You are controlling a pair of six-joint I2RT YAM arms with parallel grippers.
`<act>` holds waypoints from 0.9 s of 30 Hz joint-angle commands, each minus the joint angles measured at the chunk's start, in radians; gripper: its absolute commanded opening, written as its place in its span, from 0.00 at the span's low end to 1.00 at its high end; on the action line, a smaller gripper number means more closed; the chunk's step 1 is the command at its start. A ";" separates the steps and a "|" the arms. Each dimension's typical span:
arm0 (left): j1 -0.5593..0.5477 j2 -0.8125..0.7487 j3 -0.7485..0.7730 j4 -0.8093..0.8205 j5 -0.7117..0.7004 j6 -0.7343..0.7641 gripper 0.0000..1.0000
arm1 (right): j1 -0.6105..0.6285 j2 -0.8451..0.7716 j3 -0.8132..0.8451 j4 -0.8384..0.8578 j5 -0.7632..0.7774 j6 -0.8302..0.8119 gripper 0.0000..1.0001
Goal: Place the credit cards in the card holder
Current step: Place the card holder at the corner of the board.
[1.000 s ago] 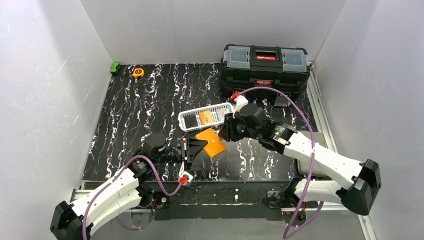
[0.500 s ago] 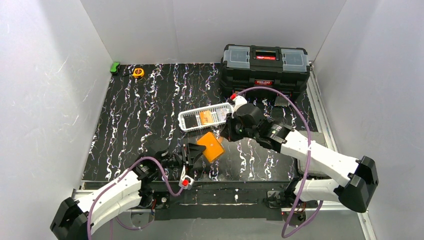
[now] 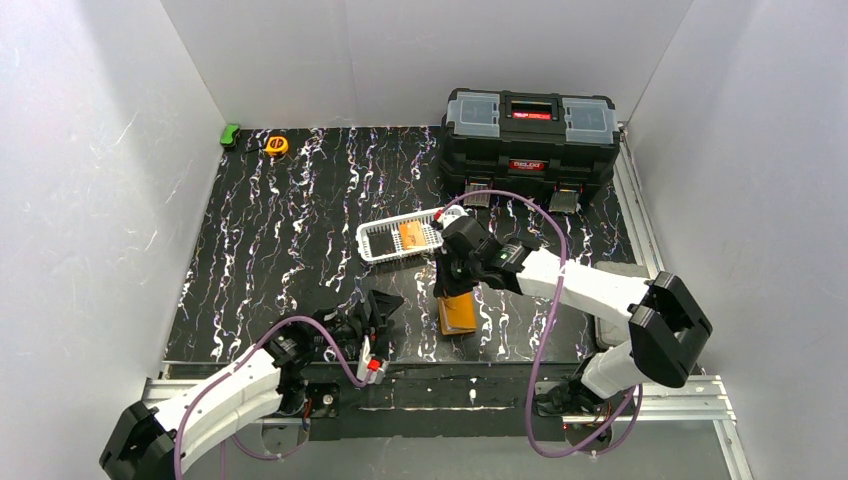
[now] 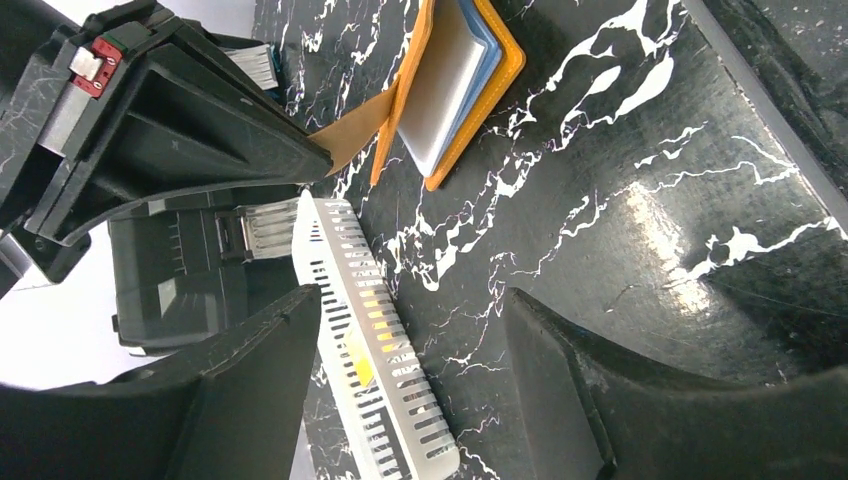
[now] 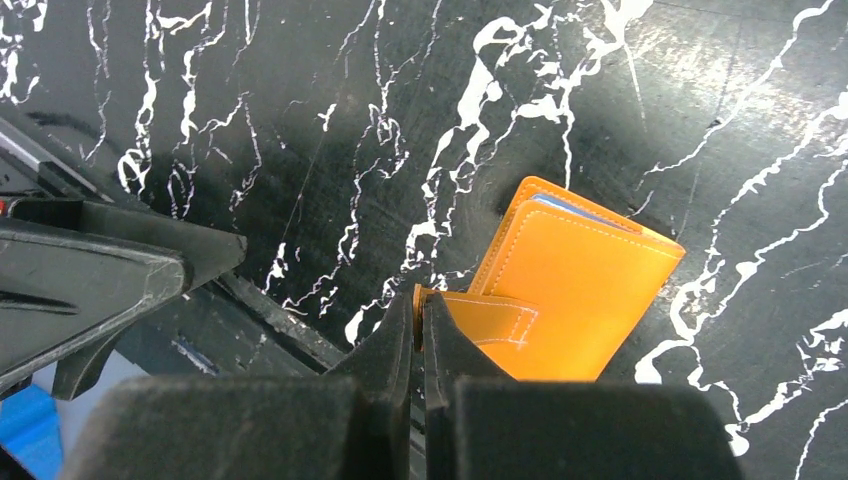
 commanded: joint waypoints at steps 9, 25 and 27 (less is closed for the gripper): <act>-0.003 -0.116 0.066 -0.087 -0.021 -0.116 0.53 | 0.043 0.048 0.282 0.004 -0.230 -0.028 0.01; -0.002 -0.349 0.072 -0.442 -0.067 -0.081 0.45 | -0.091 0.037 -0.241 0.245 -0.261 0.091 0.01; -0.002 -0.279 0.094 -0.401 -0.047 -0.077 0.45 | -0.103 0.009 -0.292 0.256 -0.241 0.108 0.01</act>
